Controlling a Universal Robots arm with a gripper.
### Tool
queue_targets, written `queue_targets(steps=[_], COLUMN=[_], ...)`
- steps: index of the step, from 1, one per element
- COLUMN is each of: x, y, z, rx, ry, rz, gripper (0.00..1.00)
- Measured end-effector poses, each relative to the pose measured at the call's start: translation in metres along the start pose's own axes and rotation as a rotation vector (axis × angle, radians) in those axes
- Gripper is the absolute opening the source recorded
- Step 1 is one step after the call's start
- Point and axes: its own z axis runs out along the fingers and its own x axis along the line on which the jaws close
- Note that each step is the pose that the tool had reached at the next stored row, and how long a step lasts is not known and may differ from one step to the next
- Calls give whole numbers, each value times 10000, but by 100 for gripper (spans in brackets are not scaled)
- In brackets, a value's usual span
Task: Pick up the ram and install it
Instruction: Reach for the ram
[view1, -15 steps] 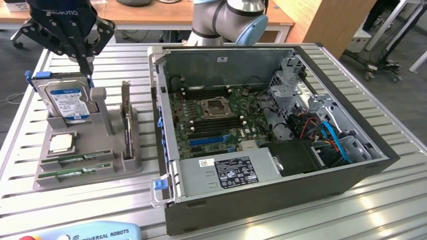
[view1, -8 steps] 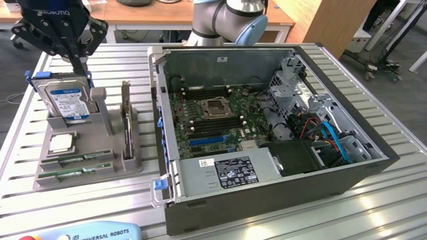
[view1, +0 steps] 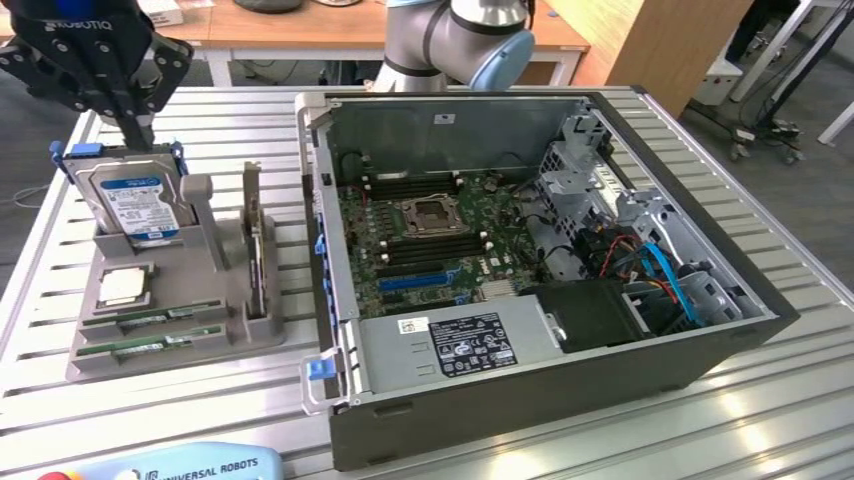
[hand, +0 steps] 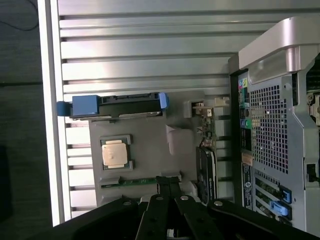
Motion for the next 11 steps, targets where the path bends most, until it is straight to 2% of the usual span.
queue_targets(steps=[6, 11], x=[121, 140], y=[-8, -10], z=[-2, -2], rx=[0, 0], ry=[0, 0], rz=[1, 0], gripper=[10, 10])
